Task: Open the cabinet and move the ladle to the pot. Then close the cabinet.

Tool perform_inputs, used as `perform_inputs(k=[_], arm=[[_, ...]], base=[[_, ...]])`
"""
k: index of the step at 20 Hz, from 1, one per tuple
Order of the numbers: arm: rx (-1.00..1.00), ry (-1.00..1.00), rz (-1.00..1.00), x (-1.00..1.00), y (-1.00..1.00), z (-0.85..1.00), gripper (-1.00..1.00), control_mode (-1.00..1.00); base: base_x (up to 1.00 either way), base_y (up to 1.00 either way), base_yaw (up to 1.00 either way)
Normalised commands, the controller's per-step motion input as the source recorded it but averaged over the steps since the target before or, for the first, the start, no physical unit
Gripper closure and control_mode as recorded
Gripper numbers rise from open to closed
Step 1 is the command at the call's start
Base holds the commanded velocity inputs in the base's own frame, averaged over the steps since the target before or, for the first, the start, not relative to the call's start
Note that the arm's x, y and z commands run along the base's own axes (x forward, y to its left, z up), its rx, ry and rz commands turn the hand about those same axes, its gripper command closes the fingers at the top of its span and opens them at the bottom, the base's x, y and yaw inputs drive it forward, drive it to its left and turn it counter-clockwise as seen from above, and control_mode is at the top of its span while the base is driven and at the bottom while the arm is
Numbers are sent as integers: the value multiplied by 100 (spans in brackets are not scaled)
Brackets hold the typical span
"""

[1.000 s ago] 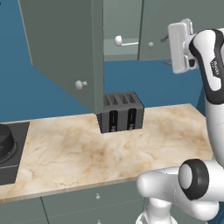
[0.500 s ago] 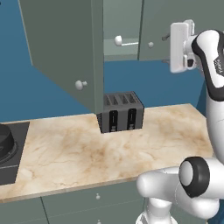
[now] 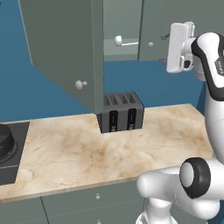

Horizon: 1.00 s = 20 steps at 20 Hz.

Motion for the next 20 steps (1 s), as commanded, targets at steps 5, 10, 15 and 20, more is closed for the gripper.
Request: perform_inputs(k=[5,10,15,20], arm=[[3,-3,0,8,20,0,-100,-100],[2,-2,0,26,5,0,-100,-100],[0,-4,0,26,1,0,-100,-100],[0,-5,0,20,0,0,-100,-100]], base=[[0,0,0],[0,0,0],[0,0,0],[0,0,0]])
